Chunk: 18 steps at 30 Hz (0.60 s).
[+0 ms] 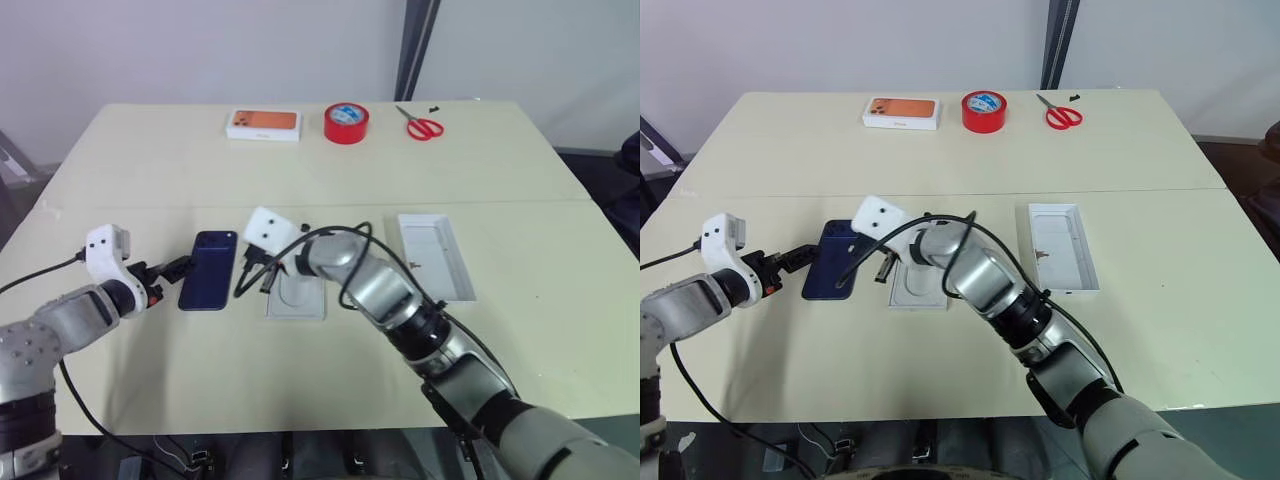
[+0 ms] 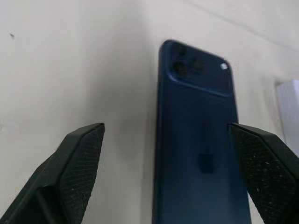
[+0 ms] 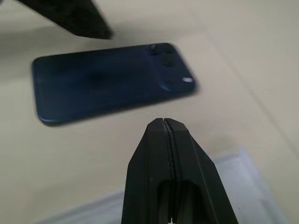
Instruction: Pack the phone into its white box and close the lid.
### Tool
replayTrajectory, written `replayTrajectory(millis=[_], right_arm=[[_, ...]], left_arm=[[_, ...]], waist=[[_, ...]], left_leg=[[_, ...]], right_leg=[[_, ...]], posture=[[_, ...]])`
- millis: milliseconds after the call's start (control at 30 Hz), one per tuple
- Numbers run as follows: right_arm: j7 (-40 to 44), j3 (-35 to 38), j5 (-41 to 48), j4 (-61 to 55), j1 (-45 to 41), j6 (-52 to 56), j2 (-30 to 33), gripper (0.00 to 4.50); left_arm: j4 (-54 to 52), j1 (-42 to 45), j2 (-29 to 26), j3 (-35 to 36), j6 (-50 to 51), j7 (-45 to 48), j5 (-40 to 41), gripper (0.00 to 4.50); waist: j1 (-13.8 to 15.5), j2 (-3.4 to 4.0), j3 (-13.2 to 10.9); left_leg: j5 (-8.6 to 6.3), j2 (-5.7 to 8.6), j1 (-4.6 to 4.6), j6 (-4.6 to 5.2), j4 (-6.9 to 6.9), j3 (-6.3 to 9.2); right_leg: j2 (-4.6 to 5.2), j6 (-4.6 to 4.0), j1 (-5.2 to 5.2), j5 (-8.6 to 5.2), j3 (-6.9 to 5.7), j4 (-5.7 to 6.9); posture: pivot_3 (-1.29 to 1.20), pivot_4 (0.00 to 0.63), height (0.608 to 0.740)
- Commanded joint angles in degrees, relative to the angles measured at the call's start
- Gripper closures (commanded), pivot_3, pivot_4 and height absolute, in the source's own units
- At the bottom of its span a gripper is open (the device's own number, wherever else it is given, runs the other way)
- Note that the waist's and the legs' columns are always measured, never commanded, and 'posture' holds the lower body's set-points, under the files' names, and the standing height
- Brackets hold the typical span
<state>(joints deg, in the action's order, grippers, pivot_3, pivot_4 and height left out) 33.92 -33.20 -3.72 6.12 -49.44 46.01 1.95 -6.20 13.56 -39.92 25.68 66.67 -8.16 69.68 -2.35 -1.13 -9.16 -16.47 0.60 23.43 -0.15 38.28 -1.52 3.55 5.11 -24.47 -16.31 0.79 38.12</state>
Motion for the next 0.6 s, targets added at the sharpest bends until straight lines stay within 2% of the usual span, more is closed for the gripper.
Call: replayTrajectory(millis=[33, 300, 600], right_arm=[[-0.48, -1.33, -1.38, 2.96, -2.45, 0.82, -2.30, 4.50], [0.56, -7.03, -4.58, 10.81, -4.52, 1.43, -6.01, 4.50], [2.44, -6.57, -5.67, 9.71, -4.25, 2.17, -5.92, 4.50]], left_arm=[[3.13, 3.67, 0.56, 0.19, 4.29, -1.25, 1.98, 0.00], [7.08, 8.04, 3.67, -3.20, 14.27, 1.14, 1.55, 0.00], [3.29, 6.38, 11.44, -0.98, 19.61, -2.11, 6.17, 0.00]], waist=[[-0.07, -0.01, 0.01], [-0.09, -0.02, 0.06], [0.13, 0.03, 0.34]], left_leg=[[0.01, 0.00, 0.00, -0.02, 0.00, 0.01], [0.22, 0.01, -0.01, -0.39, -0.02, 0.04], [0.21, 0.04, -0.07, -0.39, -0.02, 0.06]], right_leg=[[0.00, 0.00, 0.00, 0.00, -0.01, 0.00], [0.01, 0.00, 0.00, 0.00, -0.02, 0.02], [0.06, 0.00, 0.07, 0.00, -0.02, 0.01]], posture=[[0.00, 0.150, 0.725], [0.00, 0.150, 0.725], [0.00, 0.150, 0.725]])
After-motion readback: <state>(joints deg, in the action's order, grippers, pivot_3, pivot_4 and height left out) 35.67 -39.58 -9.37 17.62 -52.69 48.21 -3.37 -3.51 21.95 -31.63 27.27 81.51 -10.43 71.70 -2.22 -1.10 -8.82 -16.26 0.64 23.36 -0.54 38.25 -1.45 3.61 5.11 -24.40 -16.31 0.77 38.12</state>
